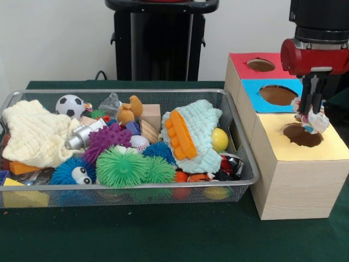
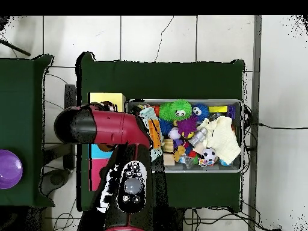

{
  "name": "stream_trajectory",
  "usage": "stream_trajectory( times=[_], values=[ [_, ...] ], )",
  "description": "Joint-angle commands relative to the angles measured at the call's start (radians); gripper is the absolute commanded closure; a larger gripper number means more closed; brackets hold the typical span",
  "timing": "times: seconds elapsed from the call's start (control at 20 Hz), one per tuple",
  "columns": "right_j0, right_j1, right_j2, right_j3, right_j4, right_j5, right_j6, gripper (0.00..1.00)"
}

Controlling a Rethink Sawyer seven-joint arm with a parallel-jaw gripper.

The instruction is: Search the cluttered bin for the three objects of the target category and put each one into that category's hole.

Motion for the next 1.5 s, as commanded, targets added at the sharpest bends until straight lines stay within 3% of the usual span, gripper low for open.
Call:
stream_trajectory(
  times=[0.05,0.6,0.95,1.5],
  values=[
    [-0.023,0.058,0.081,0.034,0.034,-0.039,0.213,1.00],
    [-0.018,0.061,0.085,0.030,0.039,-0.043,0.222,1.00],
    [-0.043,0.065,0.095,-0.016,0.047,0.037,0.193,1.00],
    [-0.033,0.062,0.088,-0.027,0.055,0.056,0.208,1.00]
  ],
)
